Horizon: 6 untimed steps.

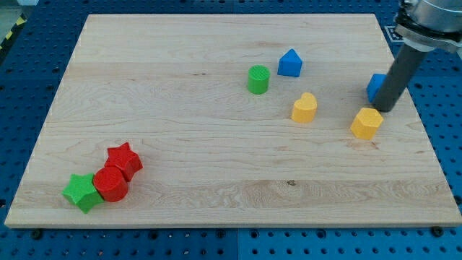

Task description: Slide the blue cube slightly left

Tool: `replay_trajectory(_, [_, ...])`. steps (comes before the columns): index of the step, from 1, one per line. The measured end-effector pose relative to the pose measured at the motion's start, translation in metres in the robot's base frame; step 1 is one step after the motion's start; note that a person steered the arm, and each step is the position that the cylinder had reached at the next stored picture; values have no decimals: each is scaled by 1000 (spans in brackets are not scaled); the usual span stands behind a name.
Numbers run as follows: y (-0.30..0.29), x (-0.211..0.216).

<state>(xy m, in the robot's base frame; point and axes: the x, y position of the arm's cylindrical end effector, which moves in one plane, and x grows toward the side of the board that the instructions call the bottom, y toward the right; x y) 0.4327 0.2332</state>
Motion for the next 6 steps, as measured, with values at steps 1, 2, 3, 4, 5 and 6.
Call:
replay_trajectory(1, [-8,-17])
replay_trajectory(2, [-15,-12])
replay_trajectory(3, [0,30])
replay_trajectory(4, [41,30])
replay_trajectory(5, [65,18])
replay_trajectory(6, [65,6])
